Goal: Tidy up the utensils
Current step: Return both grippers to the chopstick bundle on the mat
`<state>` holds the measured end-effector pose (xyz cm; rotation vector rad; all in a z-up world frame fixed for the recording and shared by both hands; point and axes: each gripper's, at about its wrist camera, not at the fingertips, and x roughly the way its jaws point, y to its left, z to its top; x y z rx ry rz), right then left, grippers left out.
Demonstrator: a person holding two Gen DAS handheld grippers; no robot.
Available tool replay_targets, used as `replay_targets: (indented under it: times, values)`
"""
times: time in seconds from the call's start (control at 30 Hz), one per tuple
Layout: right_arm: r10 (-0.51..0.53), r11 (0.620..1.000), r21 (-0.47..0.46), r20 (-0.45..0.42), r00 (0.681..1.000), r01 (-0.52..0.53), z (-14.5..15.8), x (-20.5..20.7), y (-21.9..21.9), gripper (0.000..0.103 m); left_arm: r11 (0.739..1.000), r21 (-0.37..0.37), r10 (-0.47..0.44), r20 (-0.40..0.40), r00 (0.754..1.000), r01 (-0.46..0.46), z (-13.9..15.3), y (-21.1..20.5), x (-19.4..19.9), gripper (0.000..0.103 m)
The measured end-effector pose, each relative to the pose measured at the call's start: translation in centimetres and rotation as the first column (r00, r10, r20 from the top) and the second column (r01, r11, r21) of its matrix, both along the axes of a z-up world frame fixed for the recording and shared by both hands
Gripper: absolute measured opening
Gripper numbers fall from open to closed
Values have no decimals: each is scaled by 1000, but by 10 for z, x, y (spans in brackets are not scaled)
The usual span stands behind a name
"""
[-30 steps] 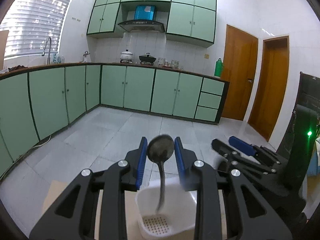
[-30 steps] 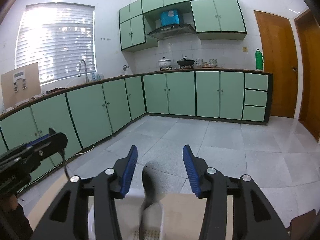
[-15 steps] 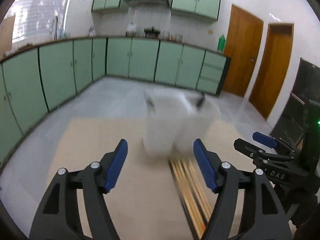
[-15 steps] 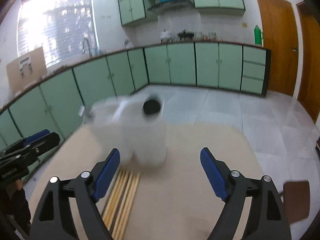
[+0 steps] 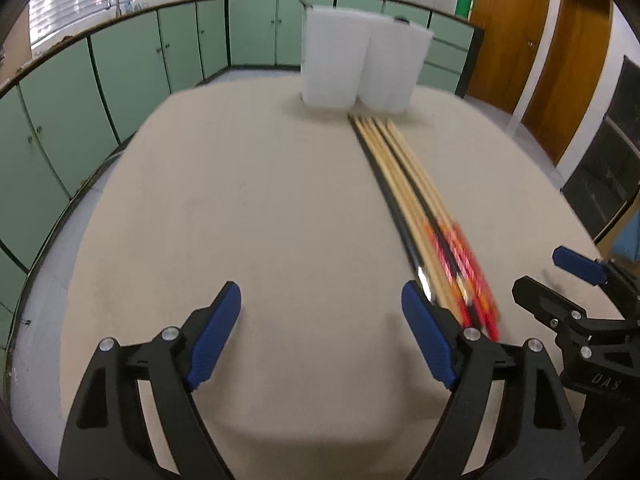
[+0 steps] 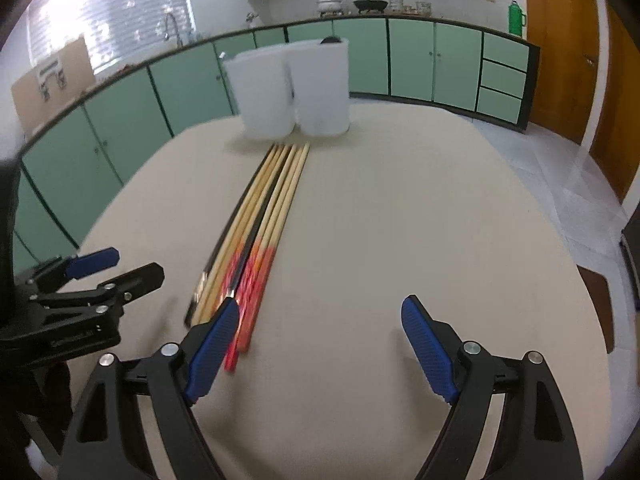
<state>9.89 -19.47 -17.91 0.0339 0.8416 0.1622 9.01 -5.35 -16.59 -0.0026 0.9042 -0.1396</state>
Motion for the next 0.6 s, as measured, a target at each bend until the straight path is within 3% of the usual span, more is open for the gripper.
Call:
replay_targets:
  times: [0.2,0.37,0.6]
  values:
    - [12,1000,-20,-36,999,-12,-10,-12,5,81,1000,30,0,-11,1000,0,-6,-3,-8,83]
    - [14,997,-74,-49,999,-18,-15,-11,16,81,1000,28,9,-13,1000,-9,-7,2,-9,84]
    - [17,997,-75,-50,999,-21,-13,-7,22,78,1000,21,22,-17,1000,-22,-5,8,-10,85]
